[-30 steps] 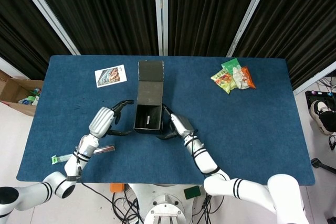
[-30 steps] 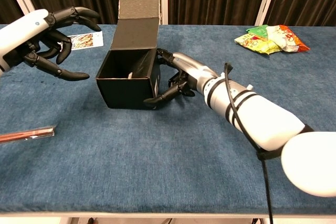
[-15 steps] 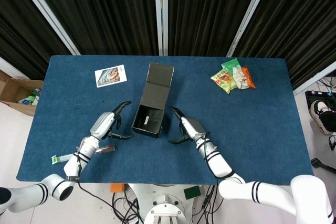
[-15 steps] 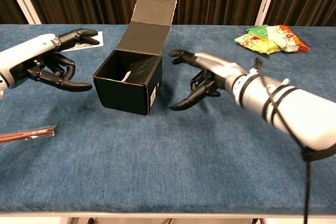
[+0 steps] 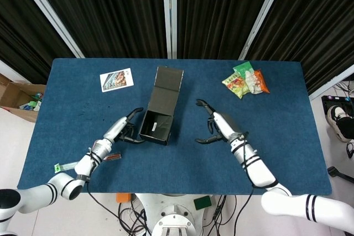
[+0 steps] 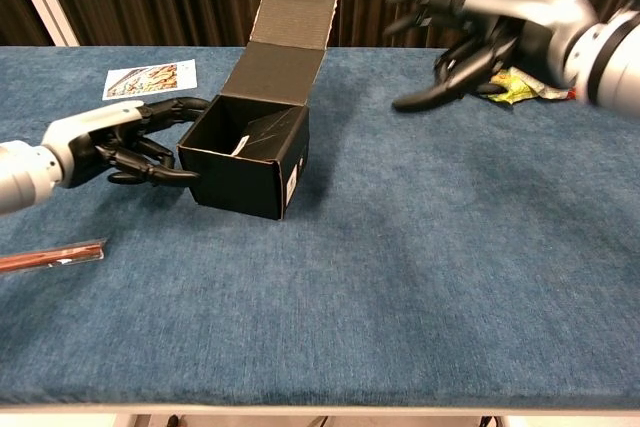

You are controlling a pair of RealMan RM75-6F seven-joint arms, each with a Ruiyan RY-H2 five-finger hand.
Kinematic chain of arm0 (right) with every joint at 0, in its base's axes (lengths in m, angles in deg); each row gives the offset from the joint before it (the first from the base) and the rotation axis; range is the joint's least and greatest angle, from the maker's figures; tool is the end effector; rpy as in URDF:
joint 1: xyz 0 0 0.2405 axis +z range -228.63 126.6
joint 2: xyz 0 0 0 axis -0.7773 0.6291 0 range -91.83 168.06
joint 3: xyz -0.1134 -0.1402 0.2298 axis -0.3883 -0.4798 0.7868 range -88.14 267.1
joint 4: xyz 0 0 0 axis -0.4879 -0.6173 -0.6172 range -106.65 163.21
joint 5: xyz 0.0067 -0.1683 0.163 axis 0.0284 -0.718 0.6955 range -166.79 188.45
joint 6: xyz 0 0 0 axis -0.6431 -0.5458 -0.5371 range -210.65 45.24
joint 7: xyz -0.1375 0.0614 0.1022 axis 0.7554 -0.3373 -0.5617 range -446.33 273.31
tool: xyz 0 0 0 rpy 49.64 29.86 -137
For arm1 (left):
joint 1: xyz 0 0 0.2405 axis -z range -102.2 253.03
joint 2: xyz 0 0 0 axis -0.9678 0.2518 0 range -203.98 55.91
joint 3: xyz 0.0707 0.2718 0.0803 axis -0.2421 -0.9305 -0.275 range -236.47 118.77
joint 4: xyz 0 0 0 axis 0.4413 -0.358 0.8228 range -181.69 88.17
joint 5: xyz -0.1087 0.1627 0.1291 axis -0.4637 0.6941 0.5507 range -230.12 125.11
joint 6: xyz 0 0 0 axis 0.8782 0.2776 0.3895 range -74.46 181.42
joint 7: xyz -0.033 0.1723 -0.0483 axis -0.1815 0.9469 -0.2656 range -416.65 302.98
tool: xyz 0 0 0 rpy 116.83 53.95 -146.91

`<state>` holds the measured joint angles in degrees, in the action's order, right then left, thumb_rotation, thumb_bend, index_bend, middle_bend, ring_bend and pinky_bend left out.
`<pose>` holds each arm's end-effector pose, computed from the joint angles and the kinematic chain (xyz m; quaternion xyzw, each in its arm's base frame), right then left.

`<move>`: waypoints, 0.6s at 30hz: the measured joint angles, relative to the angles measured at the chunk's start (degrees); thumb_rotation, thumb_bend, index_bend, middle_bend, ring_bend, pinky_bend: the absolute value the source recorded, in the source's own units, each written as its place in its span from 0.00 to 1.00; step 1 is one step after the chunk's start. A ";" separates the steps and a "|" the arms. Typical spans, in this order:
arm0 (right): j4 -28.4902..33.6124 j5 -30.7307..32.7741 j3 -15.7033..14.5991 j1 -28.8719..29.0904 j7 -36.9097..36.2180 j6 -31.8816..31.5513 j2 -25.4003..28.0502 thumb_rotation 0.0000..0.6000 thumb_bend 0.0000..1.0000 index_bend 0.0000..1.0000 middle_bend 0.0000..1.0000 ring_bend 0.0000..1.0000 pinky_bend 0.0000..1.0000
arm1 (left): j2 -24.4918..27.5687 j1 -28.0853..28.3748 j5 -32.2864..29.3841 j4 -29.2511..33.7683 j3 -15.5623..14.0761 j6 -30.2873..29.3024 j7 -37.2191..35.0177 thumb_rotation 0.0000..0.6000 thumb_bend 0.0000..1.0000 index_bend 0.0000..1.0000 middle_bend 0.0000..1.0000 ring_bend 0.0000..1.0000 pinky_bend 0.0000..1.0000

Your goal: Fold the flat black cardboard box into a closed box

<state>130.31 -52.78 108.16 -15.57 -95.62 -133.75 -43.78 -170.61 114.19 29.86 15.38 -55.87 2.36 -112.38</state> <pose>-0.1250 -0.3758 -0.0120 0.5772 -0.6032 0.4986 0.2332 -0.2417 0.3940 -0.1033 -0.5279 -0.6890 -0.4633 0.1789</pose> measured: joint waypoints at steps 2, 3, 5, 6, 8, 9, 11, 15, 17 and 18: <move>0.65 -0.28 0.61 -0.33 -1.39 -0.53 0.99 1.00 0.00 0.00 0.14 0.71 1.00 | -0.97 0.59 0.42 -1.51 0.24 0.61 -2.47 0.98 0.05 0.00 0.03 0.69 0.99; 0.76 -0.47 0.68 -0.42 -1.79 -0.68 1.25 1.00 0.00 0.00 0.14 0.71 1.00 | -1.40 0.85 0.68 -2.24 0.31 0.81 -3.49 0.99 0.05 0.00 0.03 0.69 0.99; 0.70 -0.71 0.46 -0.46 -2.17 -0.70 1.49 1.00 0.00 0.00 0.14 0.71 1.00 | -2.42 1.43 1.56 -4.05 0.37 1.01 -5.56 1.00 0.05 0.00 0.04 0.69 0.99; 0.57 -0.71 0.31 -0.45 -2.35 -0.69 1.50 1.00 0.00 0.00 0.14 0.71 1.00 | -2.84 1.64 2.06 -4.75 0.34 0.98 -6.27 1.00 0.05 0.00 0.04 0.69 0.99; 0.19 -0.63 0.02 -0.43 -2.84 -0.67 1.45 1.00 0.00 0.00 0.14 0.71 1.00 | -3.63 1.94 3.13 -5.82 0.18 0.57 -7.66 1.00 0.04 0.00 0.04 0.69 0.99; 0.01 -0.62 -0.09 -0.44 -3.07 -0.72 1.38 1.00 0.00 0.00 0.14 0.71 1.00 | -3.85 2.01 3.43 -6.03 0.11 0.32 -8.21 1.00 0.04 0.00 0.05 0.69 0.99; -0.50 -0.62 -0.44 -0.46 -3.54 -0.84 1.14 1.00 0.00 0.00 0.14 0.71 1.00 | -4.44 2.15 3.83 -6.59 0.01 -0.18 -9.39 1.00 0.04 0.01 0.06 0.69 0.99; -1.08 -0.51 -0.99 -0.58 -3.98 -1.32 0.79 1.00 0.00 0.00 0.14 0.71 1.00 | -5.83 2.53 3.93 -8.03 0.16 -0.33 -10.37 1.00 0.04 0.06 0.11 0.70 0.99; -1.34 -0.18 -1.28 -0.72 -3.91 -1.70 0.62 1.00 0.00 0.00 0.15 0.71 1.00 | -6.53 2.53 3.32 -8.36 0.67 -0.43 -10.56 1.00 0.04 0.17 0.20 0.71 0.99; -1.50 0.04 -1.43 -0.76 -3.77 -1.79 0.53 1.00 0.00 0.00 0.16 0.71 1.00 | -6.86 2.46 2.89 -8.49 0.99 -0.51 -10.47 1.00 0.04 0.22 0.24 0.72 0.99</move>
<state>128.80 -52.74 106.73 -16.34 -99.39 -135.54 -43.25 -177.46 116.65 32.75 6.89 -54.88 1.85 -122.85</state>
